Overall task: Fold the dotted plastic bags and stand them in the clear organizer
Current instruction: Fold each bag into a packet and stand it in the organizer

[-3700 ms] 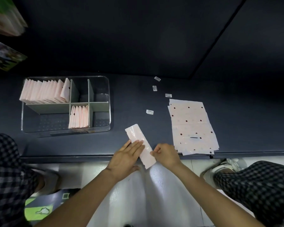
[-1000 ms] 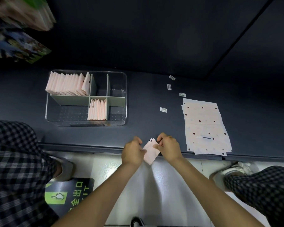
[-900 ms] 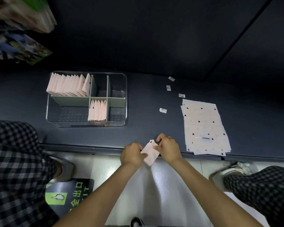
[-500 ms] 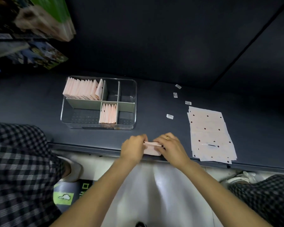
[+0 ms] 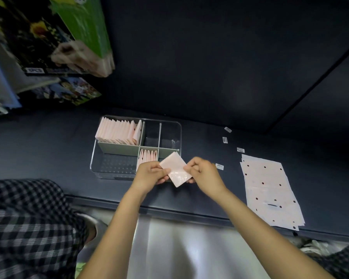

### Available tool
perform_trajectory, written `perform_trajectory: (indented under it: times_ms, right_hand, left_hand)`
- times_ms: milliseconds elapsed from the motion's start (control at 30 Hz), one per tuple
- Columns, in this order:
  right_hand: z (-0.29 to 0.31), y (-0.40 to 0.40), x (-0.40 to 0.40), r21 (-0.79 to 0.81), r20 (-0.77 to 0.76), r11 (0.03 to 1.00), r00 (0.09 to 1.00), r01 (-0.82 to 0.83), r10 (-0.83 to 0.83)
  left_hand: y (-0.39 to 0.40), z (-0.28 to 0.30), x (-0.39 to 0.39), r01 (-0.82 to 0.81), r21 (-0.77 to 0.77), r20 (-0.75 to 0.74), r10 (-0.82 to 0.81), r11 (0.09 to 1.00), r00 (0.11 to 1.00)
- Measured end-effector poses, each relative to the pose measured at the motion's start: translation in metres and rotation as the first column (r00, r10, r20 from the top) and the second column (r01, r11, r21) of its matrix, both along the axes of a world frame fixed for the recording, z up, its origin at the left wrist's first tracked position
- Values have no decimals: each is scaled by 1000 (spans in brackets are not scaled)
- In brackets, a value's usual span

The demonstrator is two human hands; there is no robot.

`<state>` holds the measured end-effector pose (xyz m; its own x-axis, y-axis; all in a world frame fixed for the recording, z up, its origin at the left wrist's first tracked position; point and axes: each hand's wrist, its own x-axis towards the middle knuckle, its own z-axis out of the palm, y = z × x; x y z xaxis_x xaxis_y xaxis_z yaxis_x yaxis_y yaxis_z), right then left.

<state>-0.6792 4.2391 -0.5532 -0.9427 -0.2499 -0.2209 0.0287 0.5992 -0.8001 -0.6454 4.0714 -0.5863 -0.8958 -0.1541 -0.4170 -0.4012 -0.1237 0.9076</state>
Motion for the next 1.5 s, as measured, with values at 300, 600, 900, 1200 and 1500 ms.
perform_trajectory:
  times_ms: [300,600,900,1200,1500]
  right_hand:
    - [-17,-48,-28,590,-333,808,913,8,234]
    - [-58,-78,-15,547,-236,837,963,24,127]
    - [-67,-68,-7,551,-220,818,918,-163,330]
    - [-52,80,-12,427,-321,904,937,15,135]
    - [-98,234,36,590,-53,758,950,279,-309]
  left_hand:
    - [-1,-30,3,-180,-576,-167,101,797,981]
    - [-2,-33,4,-219,-503,-217,123,836,968]
    - [2,-37,6,-126,-587,-196,10,800,981]
    - [3,-39,7,-63,-724,-118,-34,687,992]
    - [23,-28,14,61,-933,16,-130,354,991]
